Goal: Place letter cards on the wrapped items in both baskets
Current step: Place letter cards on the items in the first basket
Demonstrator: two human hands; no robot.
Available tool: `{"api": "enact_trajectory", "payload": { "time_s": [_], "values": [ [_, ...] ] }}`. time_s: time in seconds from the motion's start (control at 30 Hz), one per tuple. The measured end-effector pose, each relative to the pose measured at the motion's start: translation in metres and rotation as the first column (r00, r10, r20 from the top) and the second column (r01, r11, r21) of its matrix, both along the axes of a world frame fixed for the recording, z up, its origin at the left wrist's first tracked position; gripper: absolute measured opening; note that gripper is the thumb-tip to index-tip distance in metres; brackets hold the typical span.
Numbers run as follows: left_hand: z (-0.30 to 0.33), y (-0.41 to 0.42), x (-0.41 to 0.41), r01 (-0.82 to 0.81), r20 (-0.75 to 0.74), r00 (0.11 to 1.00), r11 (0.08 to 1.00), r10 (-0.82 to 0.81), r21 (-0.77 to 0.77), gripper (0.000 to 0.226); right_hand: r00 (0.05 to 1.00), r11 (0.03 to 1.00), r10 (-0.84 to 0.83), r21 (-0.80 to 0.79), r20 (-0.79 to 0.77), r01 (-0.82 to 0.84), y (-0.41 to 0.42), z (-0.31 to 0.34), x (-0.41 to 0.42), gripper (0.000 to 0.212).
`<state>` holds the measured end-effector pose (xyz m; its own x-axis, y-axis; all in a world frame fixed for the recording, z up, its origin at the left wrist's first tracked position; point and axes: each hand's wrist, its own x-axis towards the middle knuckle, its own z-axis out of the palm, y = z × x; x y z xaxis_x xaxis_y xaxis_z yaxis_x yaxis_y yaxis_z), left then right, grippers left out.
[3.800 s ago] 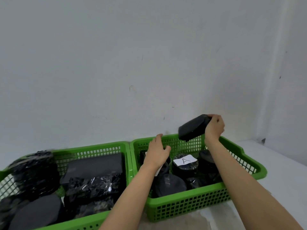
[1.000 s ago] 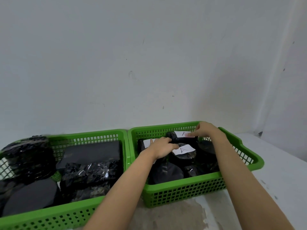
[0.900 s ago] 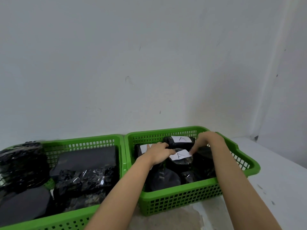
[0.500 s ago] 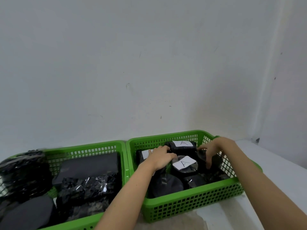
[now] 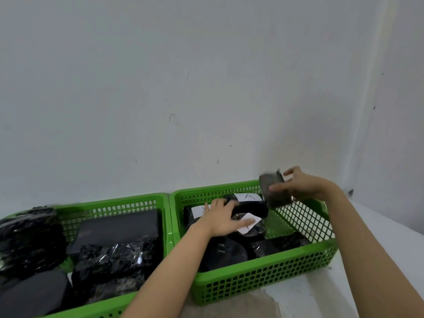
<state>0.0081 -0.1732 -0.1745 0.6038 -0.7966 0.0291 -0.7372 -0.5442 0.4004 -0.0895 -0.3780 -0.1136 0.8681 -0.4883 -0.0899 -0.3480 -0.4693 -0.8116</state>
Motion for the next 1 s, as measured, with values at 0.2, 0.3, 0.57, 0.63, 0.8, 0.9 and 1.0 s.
{"api": "enact_trajectory", "payload": {
  "time_s": [0.2, 0.3, 0.57, 0.63, 0.8, 0.9, 1.0],
  "values": [
    [0.011, 0.000, -0.011, -0.101, -0.354, 0.933, 0.902, -0.060, -0.420, 0.096, 0.948, 0.714, 0.191, 0.627, 0.253, -0.312, 0.016, -0.013, 0.008, 0.056],
    [0.013, 0.001, -0.011, -0.095, -0.305, 0.951, 0.878, -0.059, -0.469, 0.094, 0.940, 0.746, 0.328, 0.586, 0.092, -0.318, 0.024, -0.026, 0.016, 0.047],
    [0.013, -0.001, -0.011, -0.120, -0.260, 0.965, 0.835, -0.028, -0.537, 0.085, 0.944, 0.818, 0.096, 0.516, 0.315, -0.255, 0.018, -0.030, 0.019, 0.048],
    [0.013, -0.003, -0.010, -0.105, -0.304, 0.950, 0.844, -0.072, -0.526, 0.080, 0.949, 0.844, 0.110, 0.477, 0.295, -0.246, 0.020, -0.029, 0.018, 0.048],
    [0.016, -0.003, -0.008, -0.177, -0.409, 0.908, 0.801, -0.091, -0.573, 0.070, 0.929, 0.908, -0.228, 0.409, 0.290, 0.095, 0.017, -0.024, 0.011, 0.012],
    [0.014, -0.002, -0.007, -0.181, -0.386, 0.921, 0.822, -0.050, -0.539, 0.053, 0.869, 0.886, -0.389, 0.384, 0.306, 0.261, 0.007, -0.024, 0.006, 0.012],
    [0.009, -0.003, -0.004, -0.139, -0.336, 0.941, 0.858, -0.041, -0.495, 0.042, 0.898, 0.924, -0.359, 0.236, 0.256, 0.302, 0.006, -0.029, 0.006, 0.018]
  ]
}}
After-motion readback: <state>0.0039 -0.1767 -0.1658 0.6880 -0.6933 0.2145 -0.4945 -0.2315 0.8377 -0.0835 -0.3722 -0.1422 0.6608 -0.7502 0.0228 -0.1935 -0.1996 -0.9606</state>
